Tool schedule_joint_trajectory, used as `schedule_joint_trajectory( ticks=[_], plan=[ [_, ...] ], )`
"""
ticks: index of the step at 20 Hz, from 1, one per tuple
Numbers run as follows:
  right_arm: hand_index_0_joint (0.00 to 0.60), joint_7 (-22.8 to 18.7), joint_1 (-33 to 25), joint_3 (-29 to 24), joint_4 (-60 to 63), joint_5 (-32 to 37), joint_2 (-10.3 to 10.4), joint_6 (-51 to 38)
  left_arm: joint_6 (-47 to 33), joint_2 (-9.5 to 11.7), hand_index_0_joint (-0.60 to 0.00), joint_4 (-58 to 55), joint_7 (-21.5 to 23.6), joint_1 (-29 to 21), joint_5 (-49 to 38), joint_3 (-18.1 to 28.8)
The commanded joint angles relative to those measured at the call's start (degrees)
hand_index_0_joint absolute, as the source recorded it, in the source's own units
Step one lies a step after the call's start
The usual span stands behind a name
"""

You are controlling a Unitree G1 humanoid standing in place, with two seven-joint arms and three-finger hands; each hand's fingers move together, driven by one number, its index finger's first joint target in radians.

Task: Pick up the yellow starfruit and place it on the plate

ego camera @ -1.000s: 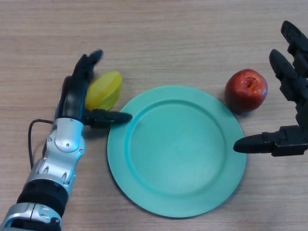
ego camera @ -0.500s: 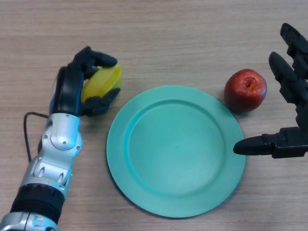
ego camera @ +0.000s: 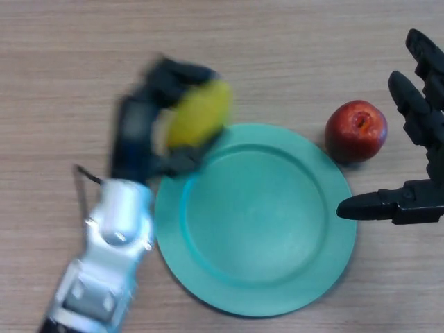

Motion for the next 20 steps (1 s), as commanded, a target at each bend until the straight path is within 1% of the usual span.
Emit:
schedule_joint_trajectory(
  ticks=[1,3,6,8,10,12,14,15,16,17,18,19,20],
  plan=[
    [0.0,0.0,-2.1,-3.4,-2.7,2.5,-1.5,-5.8,-1.1,0.4,-0.6,-5.1,-0.1,-0.1,-1.5,-1.0],
    [0.0,-0.1,-2.7,-3.2,-1.9,1.8,-1.8,-6.6,1.1,0.4,-0.6,-5.7,-0.4,0.8,-1.2,-3.1],
    [0.0,-0.1,-2.5,-3.2,-1.1,1.5,-1.6,-7.7,2.9,0.4,-0.6,-5.7,-1.0,1.8,-1.2,-4.3],
    [0.0,-0.1,-2.4,-3.4,-0.9,1.6,-1.6,-7.8,4.8,0.4,-0.6,-5.1,-3.1,2.3,1.5,-4.9],
    [0.0,-0.2,-2.4,-3.4,-0.6,1.8,-1.6,-8.1,6.8,0.4,-0.6,-4.8,-4.3,2.1,0.4,-4.9],
    [0.0,-0.2,-2.5,-3.3,-0.3,1.6,-1.7,-8.5,9.9,0.4,-0.6,-4.7,-6.6,2.2,1.4,-4.8],
    [0.0,-0.1,-2.3,-3.1,0.0,1.5,-1.5,-9.2,11.1,0.4,-0.6,-4.1,-7.8,1.8,2.3,-4.4],
    [0.0,-0.1,-2.1,-3.0,0.2,1.5,-1.5,-9.4,11.2,0.4,-0.55,-3.9,-7.9,1.8,2.4,-4.4],
    [0.0,-0.1,-2.1,-3.0,0.1,1.6,-1.4,-9.3,11.1,0.4,-0.45,-3.9,-7.9,1.9,2.4,-4.3],
    [0.0,-0.1,-2.0,-3.0,0.0,1.7,-1.4,-9.1,11.1,0.4,-0.3,-3.8,-7.8,1.9,2.5,-4.2],
    [0.0,-0.1,-2.1,-3.0,0.0,1.8,-1.4,-9.0,11.2,0.4,-0.2,-3.8,-7.7,2.0,2.6,-4.1],
    [0.0,-0.4,-2.2,-2.8,-0.2,1.6,-1.4,-8.9,12.0,0.4,-0.05,-4.2,-7.8,2.4,3.5,-3.9],
    [0.0,-0.6,-2.1,-2.7,-0.3,1.5,-1.3,-8.9,12.4,0.4,0.0,-4.6,-7.9,2.8,4.1,-3.8]
  ],
)
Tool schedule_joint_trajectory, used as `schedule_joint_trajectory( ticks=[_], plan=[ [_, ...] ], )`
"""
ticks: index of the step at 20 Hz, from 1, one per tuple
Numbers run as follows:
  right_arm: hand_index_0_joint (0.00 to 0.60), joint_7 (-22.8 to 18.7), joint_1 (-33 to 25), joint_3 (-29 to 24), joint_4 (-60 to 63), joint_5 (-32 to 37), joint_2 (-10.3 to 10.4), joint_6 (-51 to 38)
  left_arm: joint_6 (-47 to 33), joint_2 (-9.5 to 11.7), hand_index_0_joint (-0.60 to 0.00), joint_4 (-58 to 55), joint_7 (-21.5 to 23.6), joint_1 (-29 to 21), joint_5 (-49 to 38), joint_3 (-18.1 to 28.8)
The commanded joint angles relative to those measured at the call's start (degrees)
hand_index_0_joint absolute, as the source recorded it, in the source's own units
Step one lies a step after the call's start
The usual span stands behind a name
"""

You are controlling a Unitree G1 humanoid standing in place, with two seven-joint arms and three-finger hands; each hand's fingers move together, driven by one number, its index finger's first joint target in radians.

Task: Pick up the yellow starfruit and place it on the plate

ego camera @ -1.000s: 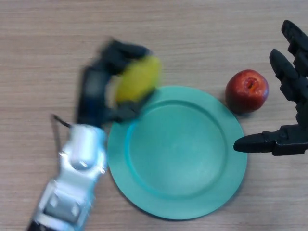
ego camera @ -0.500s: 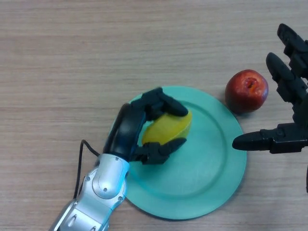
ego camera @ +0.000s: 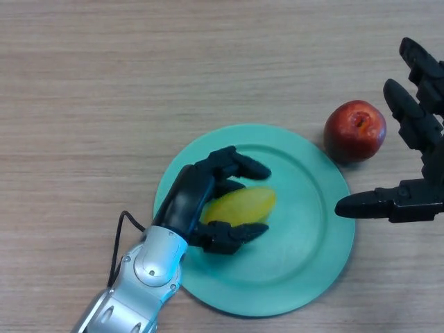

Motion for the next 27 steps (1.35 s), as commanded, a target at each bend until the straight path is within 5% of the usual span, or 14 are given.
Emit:
schedule_joint_trajectory(
  ticks=[1,6,13,19,27],
  plan=[
    [0.0,-0.8,-1.6,-2.4,-3.1,1.6,-1.1,-8.8,-3.8,0.0,0.0,-4.3,-0.5,-0.6,4.7,2.3],
    [0.0,-1.0,-1.7,-1.8,-3.8,1.5,-0.9,-7.9,-4.4,0.0,0.0,-11.4,-2.5,0.5,5.9,6.3],
    [0.0,0.0,-1.9,-2.5,-2.7,1.3,-1.3,-8.4,-9.4,0.0,0.0,-20.6,-9.0,-0.1,-7.9,22.1],
    [0.0,-0.2,-1.7,-2.5,-1.9,1.6,-1.1,-9.4,-24.8,6.3,0.0,-17.2,-11.5,3.2,-9.8,33.9],
    [0.0,0.1,-1.4,-2.5,-1.3,0.9,-1.2,-10.7,-19.9,6.4,0.0,-20.3,-13.7,6.7,-11.9,34.3]
  ],
)
